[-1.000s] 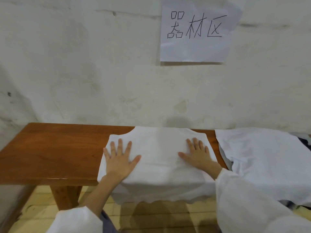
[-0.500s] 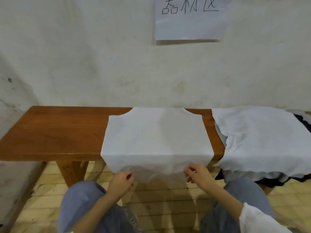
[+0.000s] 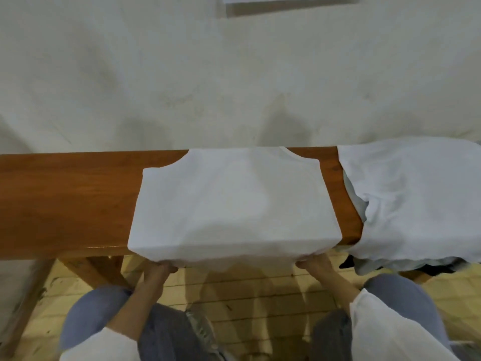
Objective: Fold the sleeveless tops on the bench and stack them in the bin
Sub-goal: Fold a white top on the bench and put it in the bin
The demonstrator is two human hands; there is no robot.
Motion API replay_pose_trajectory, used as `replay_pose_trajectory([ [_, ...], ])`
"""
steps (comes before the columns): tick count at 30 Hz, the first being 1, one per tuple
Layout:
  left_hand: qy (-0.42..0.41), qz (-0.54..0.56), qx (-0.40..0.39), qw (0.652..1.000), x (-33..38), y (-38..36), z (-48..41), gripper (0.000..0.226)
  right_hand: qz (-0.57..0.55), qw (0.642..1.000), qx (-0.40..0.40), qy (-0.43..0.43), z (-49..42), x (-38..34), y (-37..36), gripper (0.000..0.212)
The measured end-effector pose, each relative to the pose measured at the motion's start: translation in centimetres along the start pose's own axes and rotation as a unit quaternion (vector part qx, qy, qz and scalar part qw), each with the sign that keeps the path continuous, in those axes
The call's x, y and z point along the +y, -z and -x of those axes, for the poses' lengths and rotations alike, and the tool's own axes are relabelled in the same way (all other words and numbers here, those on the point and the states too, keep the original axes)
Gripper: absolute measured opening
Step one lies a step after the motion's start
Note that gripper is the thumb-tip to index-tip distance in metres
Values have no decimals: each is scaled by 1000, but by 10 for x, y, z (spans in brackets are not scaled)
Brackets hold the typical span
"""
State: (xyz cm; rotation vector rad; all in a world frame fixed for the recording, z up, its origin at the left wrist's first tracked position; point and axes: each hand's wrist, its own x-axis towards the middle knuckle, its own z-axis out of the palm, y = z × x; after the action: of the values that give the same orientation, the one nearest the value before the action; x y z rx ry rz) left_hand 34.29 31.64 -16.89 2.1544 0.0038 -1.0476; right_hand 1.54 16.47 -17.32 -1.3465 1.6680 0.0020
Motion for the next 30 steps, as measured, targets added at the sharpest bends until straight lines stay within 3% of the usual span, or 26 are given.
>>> replay_pose_trajectory([
  [2, 35, 1, -6, 999, -6, -4, -7, 51, 68, 997, -4, 20, -11, 5, -9, 21],
  [10, 96, 94, 20, 991, -16, -6, -34, 43, 38, 998, 15, -52, -30, 39, -23, 11],
  [12, 106, 111, 38, 987, -17, -6, -32, 41, 49, 997, 16, -62, -28, 38, -22, 23],
  [16, 118, 132, 61, 982, -12, 1, -25, 42, 37, 997, 15, -59, -17, 38, -17, 15],
  [18, 116, 161, 57, 979, -12, 8, -19, 30, 52, 998, 8, -38, -4, 34, -11, 21],
  [20, 85, 138, 61, 985, -13, 15, -14, 17, 12, 999, 6, -37, 9, 31, -4, 26],
  [22, 42, 102, 79, 991, -12, 19, -2, 30, -30, 999, 11, -30, 23, 31, 3, 29],
  [25, 3, 60, 104, 993, -9, 25, 18, 33, -110, 993, 44, -13, 47, 26, 13, 6],
  [26, 3, 61, 104, 993, -6, 26, 25, 34, -146, 987, 67, -9, 57, 21, 18, 7],
  [28, 17, 114, 69, 991, 1, 33, 41, 32, -207, 972, 108, 19, 70, 11, 27, 22],
  [30, 15, 191, 14, 981, 12, 43, 58, 26, -249, 958, 132, 58, 84, -1, 38, 24],
])
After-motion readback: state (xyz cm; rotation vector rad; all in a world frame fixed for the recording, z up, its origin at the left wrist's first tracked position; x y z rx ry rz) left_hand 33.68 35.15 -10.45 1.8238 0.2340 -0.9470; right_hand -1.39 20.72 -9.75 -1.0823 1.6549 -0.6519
